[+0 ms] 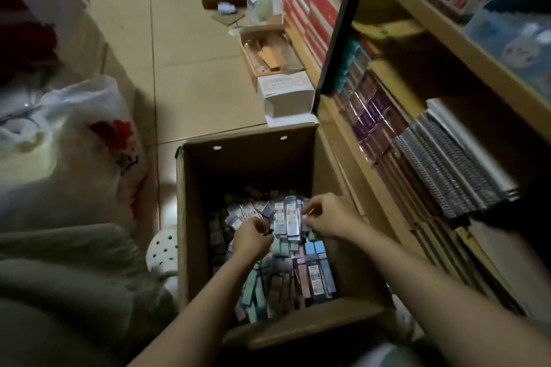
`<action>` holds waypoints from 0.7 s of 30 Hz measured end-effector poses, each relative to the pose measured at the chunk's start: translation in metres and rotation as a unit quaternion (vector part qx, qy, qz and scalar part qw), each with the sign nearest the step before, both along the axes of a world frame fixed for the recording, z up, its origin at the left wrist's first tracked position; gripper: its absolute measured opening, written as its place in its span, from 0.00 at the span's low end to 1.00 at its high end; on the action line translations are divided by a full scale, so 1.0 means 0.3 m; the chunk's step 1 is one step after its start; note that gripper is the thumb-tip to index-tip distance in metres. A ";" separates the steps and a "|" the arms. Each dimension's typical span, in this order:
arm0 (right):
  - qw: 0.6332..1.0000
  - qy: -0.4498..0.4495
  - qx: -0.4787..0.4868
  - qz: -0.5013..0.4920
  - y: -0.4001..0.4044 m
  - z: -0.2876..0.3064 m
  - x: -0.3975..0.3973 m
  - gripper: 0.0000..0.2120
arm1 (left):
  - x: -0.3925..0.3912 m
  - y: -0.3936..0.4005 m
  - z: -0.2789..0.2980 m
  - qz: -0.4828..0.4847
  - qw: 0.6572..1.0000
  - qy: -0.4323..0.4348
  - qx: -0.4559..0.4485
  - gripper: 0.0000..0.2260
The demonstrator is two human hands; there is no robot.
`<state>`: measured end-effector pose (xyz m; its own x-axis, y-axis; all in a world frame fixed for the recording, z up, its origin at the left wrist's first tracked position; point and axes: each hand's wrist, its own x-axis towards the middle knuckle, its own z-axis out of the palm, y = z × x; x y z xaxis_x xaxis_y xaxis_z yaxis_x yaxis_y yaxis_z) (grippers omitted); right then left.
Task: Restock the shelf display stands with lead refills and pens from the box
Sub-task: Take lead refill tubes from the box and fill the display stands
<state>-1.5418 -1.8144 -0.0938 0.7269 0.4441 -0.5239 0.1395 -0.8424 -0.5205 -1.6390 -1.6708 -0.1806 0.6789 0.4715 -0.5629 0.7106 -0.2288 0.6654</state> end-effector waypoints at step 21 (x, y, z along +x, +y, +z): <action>0.952 -0.043 -0.170 0.250 0.094 -0.497 -0.172 0.25 | -0.169 -0.017 -0.235 -0.039 0.993 0.033 0.111 0.19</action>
<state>-1.5935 -1.7863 -0.2430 0.5155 0.5614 -0.6474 0.5969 -0.7773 -0.1989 -1.6896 -1.6759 -0.2510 0.6831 0.5365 -0.4954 0.7254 -0.4199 0.5455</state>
